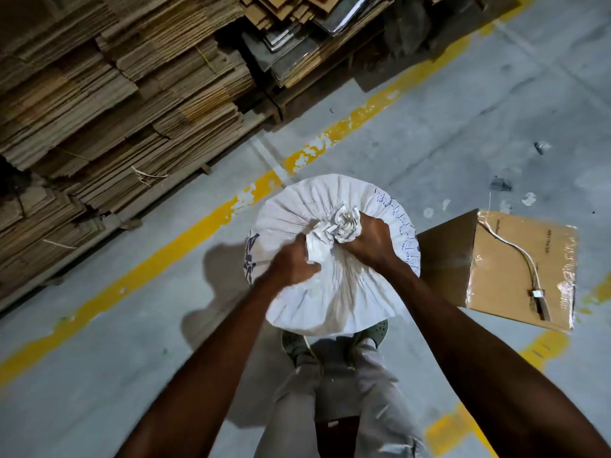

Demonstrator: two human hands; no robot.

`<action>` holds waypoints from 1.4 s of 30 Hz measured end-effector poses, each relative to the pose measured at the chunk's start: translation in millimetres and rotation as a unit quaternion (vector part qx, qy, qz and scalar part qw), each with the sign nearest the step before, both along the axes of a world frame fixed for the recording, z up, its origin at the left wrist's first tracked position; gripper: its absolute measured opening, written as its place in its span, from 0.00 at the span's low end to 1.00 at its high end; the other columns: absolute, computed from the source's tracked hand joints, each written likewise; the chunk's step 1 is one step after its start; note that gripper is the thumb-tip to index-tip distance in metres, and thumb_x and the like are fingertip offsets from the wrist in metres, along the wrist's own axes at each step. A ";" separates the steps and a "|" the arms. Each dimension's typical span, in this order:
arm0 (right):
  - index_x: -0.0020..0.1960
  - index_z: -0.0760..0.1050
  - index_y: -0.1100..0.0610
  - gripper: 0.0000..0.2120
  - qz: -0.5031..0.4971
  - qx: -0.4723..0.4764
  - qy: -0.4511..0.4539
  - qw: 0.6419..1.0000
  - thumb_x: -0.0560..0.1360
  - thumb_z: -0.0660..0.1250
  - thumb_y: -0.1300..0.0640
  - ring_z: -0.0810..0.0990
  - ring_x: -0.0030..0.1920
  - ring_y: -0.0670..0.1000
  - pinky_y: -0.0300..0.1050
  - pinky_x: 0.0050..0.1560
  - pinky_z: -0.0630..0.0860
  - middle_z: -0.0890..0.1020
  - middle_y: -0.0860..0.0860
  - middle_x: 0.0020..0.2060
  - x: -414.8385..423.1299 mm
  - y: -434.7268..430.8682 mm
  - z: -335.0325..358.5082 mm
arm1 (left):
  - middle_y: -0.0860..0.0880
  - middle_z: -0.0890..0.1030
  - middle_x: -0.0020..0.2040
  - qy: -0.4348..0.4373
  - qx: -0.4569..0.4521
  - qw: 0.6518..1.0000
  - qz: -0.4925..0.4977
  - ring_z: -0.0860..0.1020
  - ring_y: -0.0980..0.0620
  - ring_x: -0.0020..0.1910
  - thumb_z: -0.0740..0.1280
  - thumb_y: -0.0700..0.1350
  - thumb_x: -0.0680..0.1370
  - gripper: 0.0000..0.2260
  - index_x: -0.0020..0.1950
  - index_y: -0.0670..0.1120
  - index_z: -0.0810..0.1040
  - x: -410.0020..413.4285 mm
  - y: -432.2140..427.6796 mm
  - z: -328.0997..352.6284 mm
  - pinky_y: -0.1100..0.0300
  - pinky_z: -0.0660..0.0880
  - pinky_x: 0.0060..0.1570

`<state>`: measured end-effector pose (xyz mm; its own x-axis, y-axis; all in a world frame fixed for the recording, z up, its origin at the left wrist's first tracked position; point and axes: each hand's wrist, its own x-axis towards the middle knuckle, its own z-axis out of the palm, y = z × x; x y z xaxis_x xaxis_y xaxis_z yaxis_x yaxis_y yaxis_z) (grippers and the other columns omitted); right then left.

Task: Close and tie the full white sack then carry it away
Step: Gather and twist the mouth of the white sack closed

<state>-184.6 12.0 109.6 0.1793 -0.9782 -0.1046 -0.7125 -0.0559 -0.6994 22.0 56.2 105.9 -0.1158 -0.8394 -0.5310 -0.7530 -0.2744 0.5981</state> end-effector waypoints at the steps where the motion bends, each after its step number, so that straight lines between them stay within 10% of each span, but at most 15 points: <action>1: 0.54 0.81 0.57 0.37 0.010 0.000 0.011 1.000 0.61 0.59 0.29 0.83 0.54 0.66 0.49 0.44 0.70 0.87 0.58 0.50 -7.6 -1.8 0.1 | 0.41 0.83 0.54 -0.019 0.003 0.999 -0.034 0.81 0.42 0.55 0.72 0.54 0.63 0.31 0.63 0.42 0.75 16.1 -13.0 15.3 0.54 0.76 0.52; 6: 0.52 0.82 0.58 0.32 0.032 -0.003 -0.024 0.999 0.64 0.63 0.32 0.85 0.50 0.63 0.46 0.42 0.69 0.87 0.57 0.46 -13.6 -5.2 4.5 | 0.48 0.81 0.40 -0.060 -0.008 0.981 -0.183 0.77 0.49 0.39 0.75 0.46 0.65 0.08 0.40 0.51 0.78 74.5 -91.5 96.9 0.61 0.69 0.36; 10: 0.45 0.80 0.61 0.28 0.029 0.022 -0.093 0.995 0.65 0.67 0.35 0.82 0.41 0.54 0.47 0.39 0.68 0.83 0.51 0.38 0.1 -4.5 3.9 | 0.43 0.82 0.48 -0.177 -0.018 0.958 -0.223 0.79 0.44 0.48 0.75 0.39 0.67 0.14 0.52 0.43 0.80 71.2 -101.3 82.0 0.58 0.71 0.45; 14: 0.45 0.80 0.59 0.24 0.053 0.034 -0.087 0.994 0.66 0.72 0.37 0.85 0.44 0.56 0.52 0.42 0.77 0.85 0.53 0.40 -5.1 2.8 -4.7 | 0.40 0.82 0.52 -0.270 -0.017 0.940 -0.206 0.80 0.37 0.56 0.65 0.58 0.64 0.26 0.53 0.42 0.81 85.0 -74.6 20.4 0.50 0.77 0.55; 17: 0.50 0.82 0.60 0.22 0.084 0.001 -0.050 0.995 0.68 0.73 0.42 0.86 0.48 0.60 0.46 0.41 0.74 0.87 0.54 0.44 -5.7 7.9 -6.5 | 0.43 0.81 0.44 -0.345 -0.041 0.917 -0.198 0.79 0.37 0.50 0.69 0.52 0.65 0.14 0.43 0.43 0.81 69.0 -62.0 15.1 0.51 0.75 0.47; 21: 0.51 0.82 0.61 0.24 0.088 0.010 -0.072 0.993 0.70 0.70 0.41 0.87 0.50 0.62 0.57 0.45 0.81 0.88 0.58 0.46 -1.3 16.9 -11.5 | 0.39 0.83 0.35 -0.146 -0.209 0.946 -0.198 0.83 0.37 0.35 0.61 0.43 0.71 0.11 0.37 0.40 0.81 36.3 -63.6 8.9 0.53 0.77 0.33; 27: 0.59 0.73 0.54 0.24 -0.011 0.083 -0.121 0.989 0.69 0.73 0.45 0.77 0.57 0.52 0.47 0.54 0.73 0.76 0.53 0.56 16.8 25.0 -13.0 | 0.36 0.82 0.40 -0.023 -0.126 0.991 -0.049 0.81 0.37 0.44 0.64 0.38 0.74 0.07 0.36 0.42 0.74 -30.2 -59.3 26.9 0.53 0.66 0.39; 30: 0.73 0.63 0.44 0.49 -0.015 0.149 -0.177 0.973 0.60 0.86 0.52 0.78 0.59 0.36 0.32 0.57 0.72 0.77 0.41 0.63 22.4 29.5 -6.4 | 0.35 0.81 0.39 0.004 -0.094 0.995 0.017 0.81 0.36 0.44 0.63 0.41 0.75 0.09 0.34 0.47 0.70 -30.2 -60.0 22.2 0.56 0.64 0.38; 38: 0.56 0.78 0.57 0.29 -0.067 0.063 -0.078 0.993 0.65 0.70 0.37 0.84 0.54 0.62 0.54 0.50 0.79 0.87 0.54 0.49 6.7 15.9 0.7 | 0.49 0.79 0.37 0.228 0.099 0.959 0.135 0.77 0.54 0.38 0.70 0.45 0.73 0.05 0.45 0.47 0.76 3.8 -61.0 25.5 0.55 0.70 0.36; 42: 0.56 0.80 0.52 0.22 -0.116 0.096 -0.113 0.982 0.66 0.79 0.44 0.85 0.54 0.55 0.50 0.52 0.79 0.86 0.47 0.48 3.5 11.0 -0.1 | 0.54 0.80 0.60 0.200 0.074 0.975 0.061 0.79 0.56 0.58 0.83 0.41 0.65 0.43 0.72 0.49 0.62 13.6 -43.9 24.0 0.63 0.77 0.54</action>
<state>-181.0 23.0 109.5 -0.0070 -0.9618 -0.2735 -0.5156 0.2379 -0.8232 35.6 12.3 129.9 -0.2420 -0.7777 -0.5801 -0.4234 -0.4533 0.7844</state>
